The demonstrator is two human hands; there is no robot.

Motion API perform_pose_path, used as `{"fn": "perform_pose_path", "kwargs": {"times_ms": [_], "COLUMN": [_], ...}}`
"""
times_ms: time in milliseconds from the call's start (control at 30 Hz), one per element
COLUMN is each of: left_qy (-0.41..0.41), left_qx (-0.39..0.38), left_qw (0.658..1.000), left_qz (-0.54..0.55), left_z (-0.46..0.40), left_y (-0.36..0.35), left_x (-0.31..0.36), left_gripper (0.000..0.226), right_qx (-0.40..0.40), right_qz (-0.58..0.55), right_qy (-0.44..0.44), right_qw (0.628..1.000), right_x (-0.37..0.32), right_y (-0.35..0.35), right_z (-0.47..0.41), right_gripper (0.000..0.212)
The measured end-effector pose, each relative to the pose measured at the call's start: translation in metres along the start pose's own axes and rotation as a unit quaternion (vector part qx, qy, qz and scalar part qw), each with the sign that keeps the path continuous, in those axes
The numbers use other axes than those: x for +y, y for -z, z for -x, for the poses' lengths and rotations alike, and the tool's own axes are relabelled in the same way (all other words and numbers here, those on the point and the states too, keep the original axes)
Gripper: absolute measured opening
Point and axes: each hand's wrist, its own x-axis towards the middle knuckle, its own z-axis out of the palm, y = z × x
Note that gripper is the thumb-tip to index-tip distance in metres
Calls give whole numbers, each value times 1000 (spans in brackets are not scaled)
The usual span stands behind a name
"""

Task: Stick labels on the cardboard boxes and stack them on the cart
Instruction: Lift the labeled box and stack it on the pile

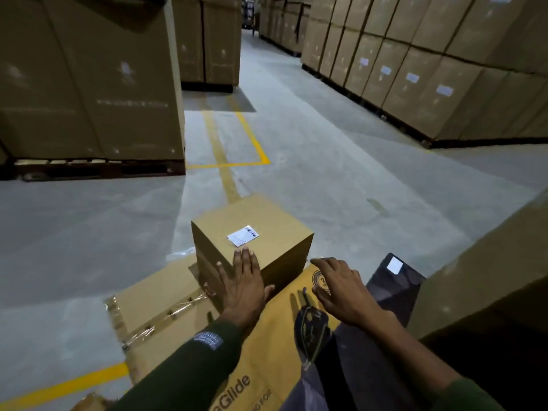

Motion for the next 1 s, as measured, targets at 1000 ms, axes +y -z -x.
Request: {"fn": "perform_pose_path", "kwargs": {"times_ms": [1000], "left_qy": [-40], "left_qx": [244], "left_qw": [954], "left_qz": [172], "left_z": [23], "left_y": [1], "left_x": [-101], "left_gripper": [71], "right_qx": [152], "right_qz": [20], "right_qy": [122], "right_qw": [981], "right_x": [-65], "right_y": [-46], "right_z": [-114], "right_gripper": [74]}}
